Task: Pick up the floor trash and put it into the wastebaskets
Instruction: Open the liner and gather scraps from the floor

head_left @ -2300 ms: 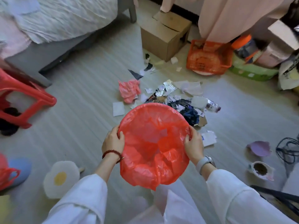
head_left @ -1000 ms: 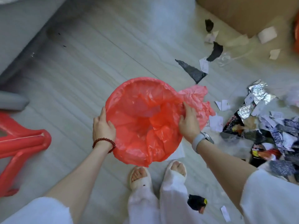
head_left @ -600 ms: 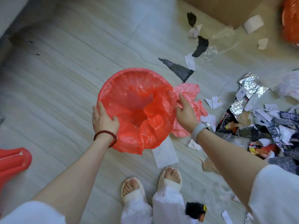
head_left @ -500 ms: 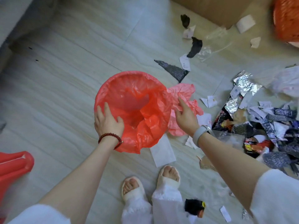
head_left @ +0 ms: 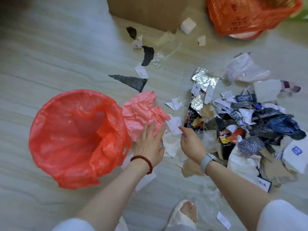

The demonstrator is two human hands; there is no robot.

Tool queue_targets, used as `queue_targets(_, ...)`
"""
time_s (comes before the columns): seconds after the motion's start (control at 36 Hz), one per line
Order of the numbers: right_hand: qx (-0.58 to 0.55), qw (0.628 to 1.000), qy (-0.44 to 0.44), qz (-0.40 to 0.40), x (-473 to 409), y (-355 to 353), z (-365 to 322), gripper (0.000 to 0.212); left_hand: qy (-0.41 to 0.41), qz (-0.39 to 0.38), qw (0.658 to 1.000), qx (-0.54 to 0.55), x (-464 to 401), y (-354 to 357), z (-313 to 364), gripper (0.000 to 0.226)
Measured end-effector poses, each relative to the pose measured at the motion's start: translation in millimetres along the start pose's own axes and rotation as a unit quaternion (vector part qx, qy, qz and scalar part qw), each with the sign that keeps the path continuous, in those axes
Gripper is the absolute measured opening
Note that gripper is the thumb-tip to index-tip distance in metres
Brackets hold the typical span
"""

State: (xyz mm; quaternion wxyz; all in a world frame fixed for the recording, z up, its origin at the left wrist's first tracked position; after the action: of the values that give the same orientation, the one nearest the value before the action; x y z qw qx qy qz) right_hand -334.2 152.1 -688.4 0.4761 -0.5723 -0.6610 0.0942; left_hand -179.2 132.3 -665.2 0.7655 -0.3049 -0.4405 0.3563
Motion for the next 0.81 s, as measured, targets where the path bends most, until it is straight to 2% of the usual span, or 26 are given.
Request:
queue_targets(0.14, -0.002, 0.999, -0.038, 0.037, -41.0, 33.6, 55.7, 0.043, -0.06, 0.011, 0.992, -0.107, -78.2, 58.3, -29.8, 0.102)
queue_targets(0.22, -0.007, 0.996, -0.07, 0.062, -66.1, 52.3, 80.0, 0.043, -0.075, 0.045, 0.99, -0.114, -116.2, 85.3, -52.3, 0.116)
queue_targets(0.31, -0.031, 0.989, -0.109, 0.099, -90.8, 62.3, 90.2, 0.042, -0.094, 0.042, 0.991, -0.091, -136.4, 108.7, -76.1, 0.119)
queue_targets(0.36, -0.057, 0.983, -0.129, 0.118, -104.2, 66.1, 91.8, 0.041, -0.097, 0.037, 0.991, -0.082, -142.6, 119.5, -88.3, 0.112)
queue_targets(0.44, -0.1, 0.974, -0.151, 0.137, -114.6, 67.1, 88.6, 0.041, -0.066, 0.058, 0.995, -0.048, -149.1, 115.7, -90.9, 0.083)
queue_targets(0.5, -0.175, 0.963, -0.148, 0.142, -115.4, 61.4, 80.7, 0.041, -0.018, 0.081, 0.997, -0.01, -148.7, 104.2, -82.5, 0.067)
queue_targets(0.58, -0.327, 0.928, -0.109, 0.141, -115.9, 44.3, 67.8, 0.042, 0.056, 0.093, 0.991, 0.074, -136.2, 82.2, -58.8, 0.056)
queue_targets(0.64, -0.434, 0.894, -0.073, 0.082, -115.7, 33.1, 60.2, 0.06, 0.096, 0.085, 0.981, 0.148, -124.7, 66.5, -41.4, 0.051)
queue_targets(0.69, -0.495, 0.865, -0.082, 0.016, -111.4, 20.1, 54.0, 0.084, 0.114, 0.083, 0.961, 0.238, -113.3, 49.6, -30.7, 0.051)
queue_targets(0.81, -0.463, 0.874, -0.142, -0.048, -97.2, -2.8, 32.5, 0.094, 0.119, 0.117, 0.907, 0.387, -100.2, 26.4, -24.8, 0.047)
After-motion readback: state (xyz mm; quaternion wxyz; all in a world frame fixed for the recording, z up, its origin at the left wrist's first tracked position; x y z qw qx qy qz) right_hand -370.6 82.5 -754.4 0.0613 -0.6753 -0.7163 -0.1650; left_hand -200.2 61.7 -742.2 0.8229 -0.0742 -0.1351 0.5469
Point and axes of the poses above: each hand's wrist, its own x-axis away from the middle knuckle, its own y-axis out of the palm, z = x × y, the point moved 4 cm from there along -x, towards the middle knuckle, and after that the axes turned 4 degrees about -y, right-handed, at the moved point
